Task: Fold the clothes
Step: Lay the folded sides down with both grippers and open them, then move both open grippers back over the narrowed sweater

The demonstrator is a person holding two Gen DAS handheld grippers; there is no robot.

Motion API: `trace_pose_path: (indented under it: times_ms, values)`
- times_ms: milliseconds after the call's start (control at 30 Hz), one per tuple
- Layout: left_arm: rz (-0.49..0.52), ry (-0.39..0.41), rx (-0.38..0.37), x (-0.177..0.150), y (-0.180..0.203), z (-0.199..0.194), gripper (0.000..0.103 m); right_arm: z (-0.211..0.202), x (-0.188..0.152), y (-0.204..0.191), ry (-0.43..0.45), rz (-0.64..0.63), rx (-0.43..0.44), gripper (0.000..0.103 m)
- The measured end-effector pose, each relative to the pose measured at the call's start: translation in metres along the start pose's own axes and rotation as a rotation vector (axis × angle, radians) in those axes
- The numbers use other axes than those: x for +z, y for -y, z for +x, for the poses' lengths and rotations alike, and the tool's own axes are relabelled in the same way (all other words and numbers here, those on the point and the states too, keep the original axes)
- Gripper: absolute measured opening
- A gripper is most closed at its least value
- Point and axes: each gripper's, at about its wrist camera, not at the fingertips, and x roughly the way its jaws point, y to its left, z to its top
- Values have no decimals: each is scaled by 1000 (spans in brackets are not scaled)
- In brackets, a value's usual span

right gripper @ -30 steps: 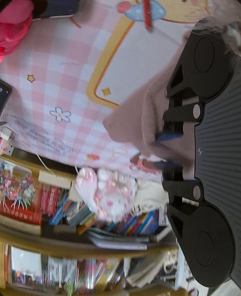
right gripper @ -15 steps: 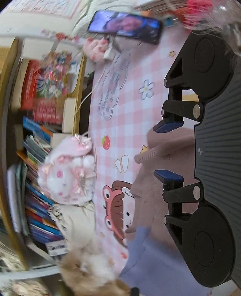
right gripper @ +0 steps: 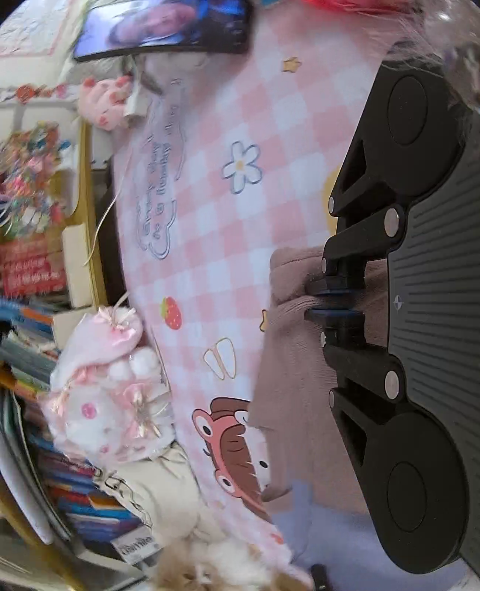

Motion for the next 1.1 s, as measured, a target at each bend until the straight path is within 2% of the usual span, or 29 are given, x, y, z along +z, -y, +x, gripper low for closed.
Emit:
trace_pose_path:
  times_ms: [33, 100, 167, 233, 300, 333, 367, 433, 533, 600, 667, 833, 1000, 1100]
  values:
    - [8, -1, 4, 0, 1, -2, 13, -4, 1, 1, 9, -1, 6, 11]
    - [1, 2, 25, -1, 0, -11, 28, -12, 4, 3, 26, -2, 19, 21]
    - [-14, 36, 45, -4, 0, -22, 32, -18, 7, 5, 50, -3, 38, 23]
    - [-25, 63, 45, -5, 3, -30, 32, -21, 9, 7, 60, -7, 54, 23]
    - [-22, 77, 40, -9, 11, -38, 32, -15, 10, 6, 33, -22, 52, 23]
    - [-14, 84, 39, -12, 16, -42, 32, -15, 10, 4, 31, -31, 52, 19]
    - [-3, 90, 39, -15, 21, -45, 32, -14, 9, 3, 28, -39, 51, 5]
    - [18, 91, 35, -21, 28, -48, 32, -12, 8, 1, 23, -57, 51, 5]
    - [18, 46, 34, -27, 32, -42, 32, -31, 6, 3, 98, -37, 79, 5]
    - [-1, -9, 29, -30, 31, -30, 32, -26, 5, 4, 57, -31, 34, 5]
    - [-13, -14, 23, -30, 30, -23, 32, -5, 1, 9, -13, -18, 8, 5]
    - [-82, -19, 10, -28, 22, -26, 32, 5, 2, 12, -5, -37, 57, 6]
    - [-116, 76, 92, -33, 18, -53, 33, -20, -2, 26, 37, 15, 87, 13]
    - [-119, 81, 148, -31, 9, -52, 32, -26, -11, 28, 18, 4, 91, 13]
